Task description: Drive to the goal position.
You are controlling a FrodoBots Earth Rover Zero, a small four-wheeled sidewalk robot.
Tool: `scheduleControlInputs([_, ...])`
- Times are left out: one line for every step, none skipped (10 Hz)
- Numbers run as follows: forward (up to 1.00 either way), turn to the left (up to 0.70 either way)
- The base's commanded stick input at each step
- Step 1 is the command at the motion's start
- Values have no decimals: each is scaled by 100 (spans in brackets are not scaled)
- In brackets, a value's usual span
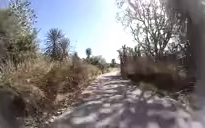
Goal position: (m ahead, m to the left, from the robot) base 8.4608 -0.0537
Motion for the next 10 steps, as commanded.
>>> scheduleControlInputs([100, 0])
scheduleControlInputs([100, 0])
scheduleControlInputs([100, 0])
scheduleControlInputs([100, 0])
scheduleControlInputs([100, 0])
scheduleControlInputs([100, 0])
scheduleControlInputs([100, 0])
scheduleControlInputs([100, 0])
scheduleControlInputs([100, 0])
scheduleControlInputs([100, 0])
